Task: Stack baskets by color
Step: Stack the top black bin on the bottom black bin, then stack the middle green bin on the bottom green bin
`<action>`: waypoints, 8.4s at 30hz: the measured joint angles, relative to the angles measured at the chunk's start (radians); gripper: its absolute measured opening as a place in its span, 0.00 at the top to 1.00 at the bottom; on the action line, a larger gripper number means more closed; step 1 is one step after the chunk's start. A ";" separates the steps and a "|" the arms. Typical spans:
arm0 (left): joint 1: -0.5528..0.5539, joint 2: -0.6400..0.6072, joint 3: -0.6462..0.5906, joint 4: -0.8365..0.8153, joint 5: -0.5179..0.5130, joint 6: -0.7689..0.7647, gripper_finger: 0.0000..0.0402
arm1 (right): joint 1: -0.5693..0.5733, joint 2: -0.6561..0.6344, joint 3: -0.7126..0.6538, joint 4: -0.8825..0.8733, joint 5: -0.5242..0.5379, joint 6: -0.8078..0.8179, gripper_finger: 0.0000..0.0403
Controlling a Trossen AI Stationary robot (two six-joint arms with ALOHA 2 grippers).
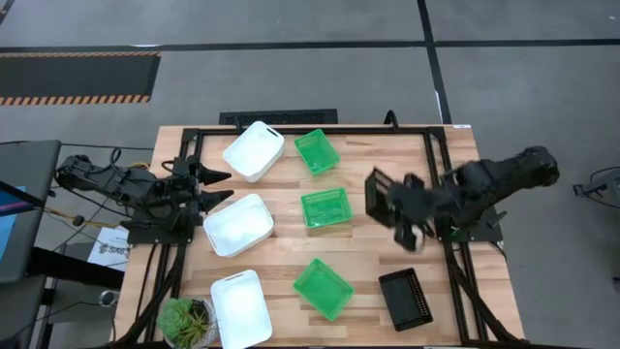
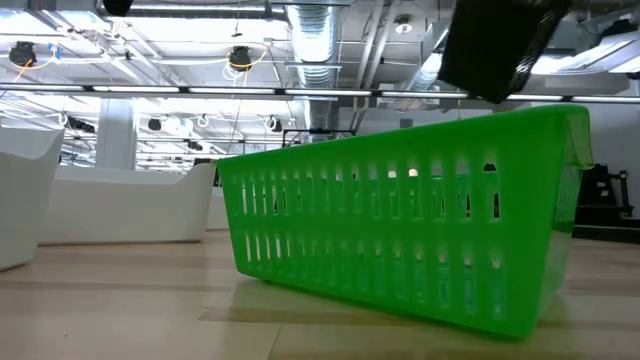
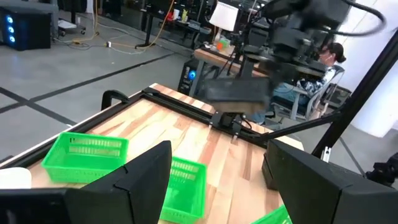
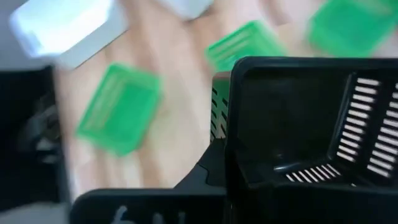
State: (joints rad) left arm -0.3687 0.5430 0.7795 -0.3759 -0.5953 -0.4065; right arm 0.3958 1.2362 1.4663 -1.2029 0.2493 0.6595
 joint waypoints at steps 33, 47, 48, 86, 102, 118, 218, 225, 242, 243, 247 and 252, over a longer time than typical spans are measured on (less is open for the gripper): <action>0.000 0.008 0.000 0.001 -0.132 -0.062 0.37 | 0.637 0.650 0.305 -0.367 0.027 0.469 0.99; 0.000 0.064 0.000 -0.001 -0.177 -0.066 0.37 | 0.697 0.650 0.279 -0.368 0.064 0.569 0.98; 0.000 0.068 0.000 -0.001 -0.177 -0.066 0.37 | 0.698 0.650 0.275 -0.368 0.064 0.574 0.98; 0.000 0.079 0.000 0.000 -0.180 -0.119 0.37 | 0.720 0.657 0.268 -0.217 0.105 0.375 0.99; 0.000 0.079 0.000 0.008 -0.217 -0.174 0.37 | 0.777 0.777 0.267 -0.211 0.102 0.378 0.99; 0.000 0.079 0.000 0.008 -0.217 -0.180 0.37 | 0.785 0.779 0.267 -0.177 0.110 0.326 0.96; 0.000 -0.008 0.076 0.053 0.274 0.085 0.37 | -0.182 0.718 0.227 0.146 0.054 -0.556 0.58; 0.000 -0.043 0.076 -0.034 0.270 0.081 0.37 | -0.267 0.717 0.062 0.297 -0.042 -0.668 0.60; 0.000 -0.048 0.076 -0.061 0.189 0.071 0.37 | -0.320 0.716 -0.107 0.509 -0.061 -0.670 0.96; 0.000 -0.048 0.076 -0.061 0.188 0.068 0.37 | -0.320 0.716 -0.102 0.503 -0.053 -0.639 0.96; 0.000 -0.048 0.076 -0.061 0.188 0.046 0.37 | -0.316 0.707 -0.032 0.398 -0.013 -0.448 0.98; 0.000 -0.048 0.076 -0.061 0.186 0.035 0.37 | -0.247 0.706 0.189 0.099 0.014 -0.149 0.99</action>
State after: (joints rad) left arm -0.3691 0.4946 0.8555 -0.4366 -0.4095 -0.3711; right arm 0.1483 1.9424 1.6550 -1.1037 0.2636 0.5109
